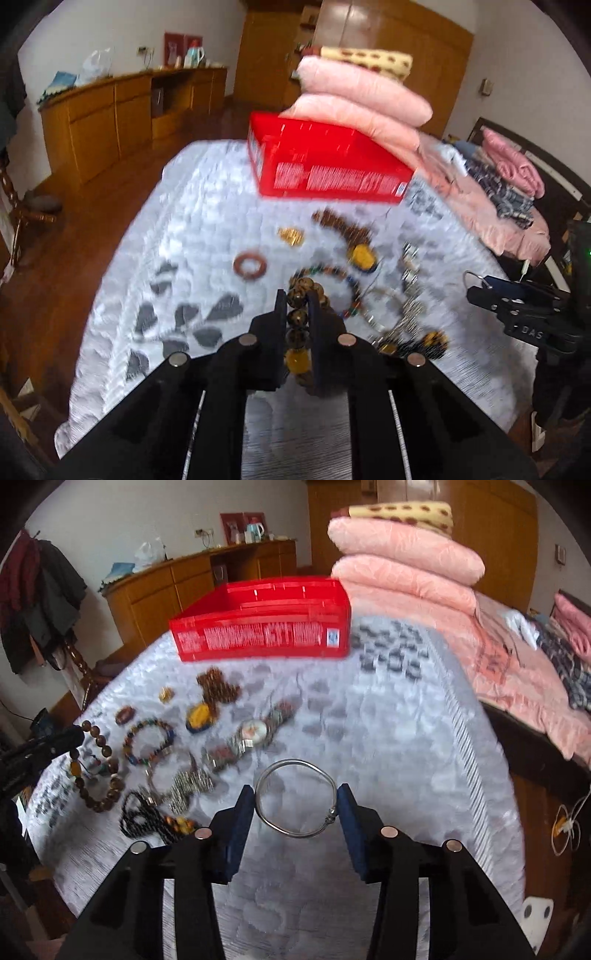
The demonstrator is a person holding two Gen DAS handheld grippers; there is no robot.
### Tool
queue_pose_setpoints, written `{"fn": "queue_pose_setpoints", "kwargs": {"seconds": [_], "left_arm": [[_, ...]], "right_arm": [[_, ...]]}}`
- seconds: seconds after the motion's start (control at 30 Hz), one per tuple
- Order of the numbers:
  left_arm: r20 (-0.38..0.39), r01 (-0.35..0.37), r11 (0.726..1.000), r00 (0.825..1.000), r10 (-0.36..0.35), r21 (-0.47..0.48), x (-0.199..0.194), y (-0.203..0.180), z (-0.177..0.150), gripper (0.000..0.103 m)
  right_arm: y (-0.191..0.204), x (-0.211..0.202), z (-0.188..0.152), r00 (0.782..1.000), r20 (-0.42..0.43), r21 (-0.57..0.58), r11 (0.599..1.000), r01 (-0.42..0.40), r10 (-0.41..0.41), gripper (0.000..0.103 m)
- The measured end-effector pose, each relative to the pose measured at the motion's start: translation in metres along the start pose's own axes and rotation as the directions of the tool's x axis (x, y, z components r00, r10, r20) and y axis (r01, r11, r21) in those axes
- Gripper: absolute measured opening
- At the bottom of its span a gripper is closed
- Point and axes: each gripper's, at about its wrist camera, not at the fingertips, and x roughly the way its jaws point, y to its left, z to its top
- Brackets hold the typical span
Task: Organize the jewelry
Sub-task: 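Carry both items into the red box and open both grippers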
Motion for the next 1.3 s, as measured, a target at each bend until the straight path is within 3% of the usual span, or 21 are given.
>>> {"fn": "queue_pose_setpoints", "kwargs": {"seconds": [0.4, 0.7, 0.87, 1.03, 1.17, 1.2, 1.23, 1.3], "left_arm": [[0.165, 0.079, 0.996, 0.983, -0.084, 0.041, -0.024, -0.016, 0.071, 0.010], [0.274, 0.100, 0.991, 0.954, -0.121, 0.091, 0.009, -0.039, 0.159, 0.010], [0.233, 0.097, 0.992, 0.966, -0.114, 0.087, 0.067, -0.044, 0.196, 0.010], [0.156, 0.078, 0.994, 0.984, -0.089, 0.074, 0.120, -0.038, 0.204, 0.010], [0.112, 0.060, 0.996, 0.991, -0.068, 0.068, 0.144, -0.031, 0.198, 0.011], [0.099, 0.059, 0.996, 0.993, -0.065, 0.065, 0.146, -0.025, 0.195, 0.012], [0.091, 0.057, 0.997, 0.994, -0.062, 0.055, 0.149, -0.023, 0.194, 0.012], [0.101, 0.046, 0.998, 0.994, -0.051, 0.052, 0.144, -0.019, 0.191, 0.016]], "right_arm": [[-0.011, -0.016, 0.077, 0.989, 0.136, -0.024, 0.998, -0.056, 0.059, 0.046], [-0.012, 0.026, 0.159, 0.978, 0.188, -0.059, 0.995, -0.082, 0.092, 0.046], [-0.009, 0.070, 0.190, 0.979, 0.160, -0.049, 0.992, -0.116, 0.122, 0.046], [-0.012, 0.117, 0.197, 0.989, 0.095, -0.018, 0.993, -0.115, 0.117, 0.046], [-0.010, 0.130, 0.198, 0.990, 0.075, -0.033, 0.993, -0.113, 0.116, 0.047], [-0.008, 0.131, 0.197, 0.992, 0.070, -0.044, 0.993, -0.107, 0.109, 0.048], [-0.007, 0.131, 0.196, 0.993, 0.070, -0.051, 0.994, -0.094, 0.097, 0.058], [-0.007, 0.126, 0.194, 0.992, 0.089, -0.051, 0.995, -0.088, 0.093, 0.060]]}}
